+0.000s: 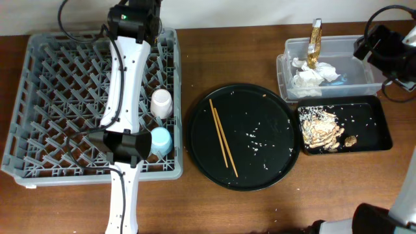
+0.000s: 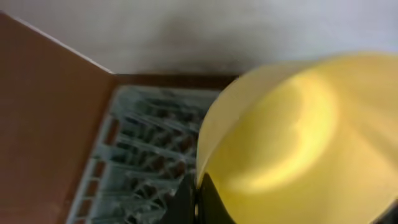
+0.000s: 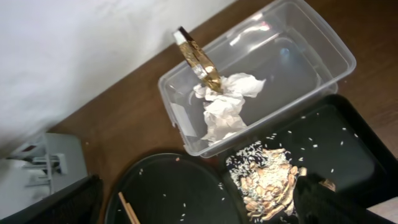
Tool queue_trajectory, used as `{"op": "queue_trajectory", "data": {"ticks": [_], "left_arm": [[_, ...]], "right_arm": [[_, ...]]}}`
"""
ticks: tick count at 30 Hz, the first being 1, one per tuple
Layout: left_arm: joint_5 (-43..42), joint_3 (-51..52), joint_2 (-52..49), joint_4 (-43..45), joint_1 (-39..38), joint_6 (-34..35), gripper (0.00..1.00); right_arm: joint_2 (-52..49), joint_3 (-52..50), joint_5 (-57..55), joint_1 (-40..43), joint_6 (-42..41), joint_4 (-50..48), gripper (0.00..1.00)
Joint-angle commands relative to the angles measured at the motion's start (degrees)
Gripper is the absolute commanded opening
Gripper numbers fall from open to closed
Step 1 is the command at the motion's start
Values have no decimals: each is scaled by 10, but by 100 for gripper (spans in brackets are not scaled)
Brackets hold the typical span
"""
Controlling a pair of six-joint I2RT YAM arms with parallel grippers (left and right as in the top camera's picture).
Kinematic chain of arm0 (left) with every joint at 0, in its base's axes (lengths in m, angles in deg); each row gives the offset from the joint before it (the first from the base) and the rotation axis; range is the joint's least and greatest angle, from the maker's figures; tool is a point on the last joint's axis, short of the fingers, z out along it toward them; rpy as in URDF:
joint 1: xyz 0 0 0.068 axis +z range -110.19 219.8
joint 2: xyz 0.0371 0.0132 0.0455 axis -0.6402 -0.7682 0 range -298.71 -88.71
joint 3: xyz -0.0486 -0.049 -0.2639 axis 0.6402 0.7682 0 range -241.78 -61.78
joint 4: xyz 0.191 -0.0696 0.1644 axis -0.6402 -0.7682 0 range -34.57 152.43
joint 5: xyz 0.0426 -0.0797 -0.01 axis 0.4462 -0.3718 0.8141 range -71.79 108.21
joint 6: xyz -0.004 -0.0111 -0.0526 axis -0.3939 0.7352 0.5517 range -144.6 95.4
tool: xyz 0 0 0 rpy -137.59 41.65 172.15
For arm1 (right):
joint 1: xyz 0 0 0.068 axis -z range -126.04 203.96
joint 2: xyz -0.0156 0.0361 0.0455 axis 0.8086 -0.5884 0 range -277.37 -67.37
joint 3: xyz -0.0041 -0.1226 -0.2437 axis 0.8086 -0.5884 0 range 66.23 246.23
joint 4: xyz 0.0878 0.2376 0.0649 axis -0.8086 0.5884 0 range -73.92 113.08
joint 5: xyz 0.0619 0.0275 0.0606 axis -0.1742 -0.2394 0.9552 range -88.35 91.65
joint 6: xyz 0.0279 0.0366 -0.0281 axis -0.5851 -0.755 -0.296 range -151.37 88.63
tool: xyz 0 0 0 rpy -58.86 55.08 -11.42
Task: Sort waste into correct bins and load items into the dishwasher rack
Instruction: 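Place the yellow bowl in the rack beside the plate with the left gripper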
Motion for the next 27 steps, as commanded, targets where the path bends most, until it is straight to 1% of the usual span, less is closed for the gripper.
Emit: {"op": "queue_trajectory", "data": {"ticks": [1, 2, 4, 6, 7, 12, 14, 17, 18, 19, 22, 25, 27], "left_arm": [[103, 37, 9, 57, -1, -22, 0], [117, 63, 9, 84, -1, -33, 0], [117, 108, 8, 98, -6, -34, 0], [231, 191, 8, 129, -27, -23, 0], [262, 212, 8, 145, -35, -23, 0], [337, 319, 8, 237, -76, -21, 0], [344, 335, 7, 252, -81, -21, 0], [355, 340, 7, 244, -82, -21, 0], [355, 340, 7, 233, -82, -21, 0], [355, 340, 7, 205, -85, -20, 0], [355, 340, 7, 145, -95, 23, 0], [301, 340, 7, 131, -103, 24, 0], [279, 340, 6, 132, -104, 24, 0]], "right_arm": [[-28, 4, -19, 2, 6, 9, 98], [-36, 4, -19, 2, 6, 9, 98], [-42, 4, -19, 2, 6, 7, 98], [-42, 4, -19, 2, 6, 6, 98], [-42, 4, -19, 2, 6, 7, 98], [-42, 4, -19, 2, 6, 7, 98], [-42, 4, -19, 2, 6, 7, 98], [-42, 4, -19, 2, 6, 7, 98], [-42, 4, -19, 2, 6, 7, 98], [-42, 4, -19, 2, 6, 7, 99], [-42, 4, -19, 2, 6, 7, 98], [-42, 4, -19, 2, 6, 7, 99], [-42, 4, -19, 2, 6, 7, 98]]}}
